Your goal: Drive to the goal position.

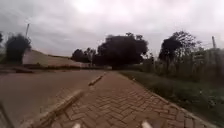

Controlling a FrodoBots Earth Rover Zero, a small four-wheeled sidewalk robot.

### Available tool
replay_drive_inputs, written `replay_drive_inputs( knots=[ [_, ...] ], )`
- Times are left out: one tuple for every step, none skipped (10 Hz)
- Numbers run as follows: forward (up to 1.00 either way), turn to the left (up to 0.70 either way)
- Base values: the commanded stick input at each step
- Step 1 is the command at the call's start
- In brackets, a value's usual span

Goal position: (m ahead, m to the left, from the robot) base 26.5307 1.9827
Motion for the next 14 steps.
replay_drive_inputs(
  knots=[
    [0.7, 0.0],
    [0.7, 0.0],
    [0.7, 0.0],
    [0.7, 0.0],
    [0.7, 0.0],
    [0.7, 0.02],
    [0.7, 0.01],
    [0.7, -0.02],
    [0.7, -0.19],
    [0.7, -0.34],
    [0.7, -0.27],
    [0.7, -0.19],
    [0.7, 0.05],
    [0.7, 0.08]
  ],
)
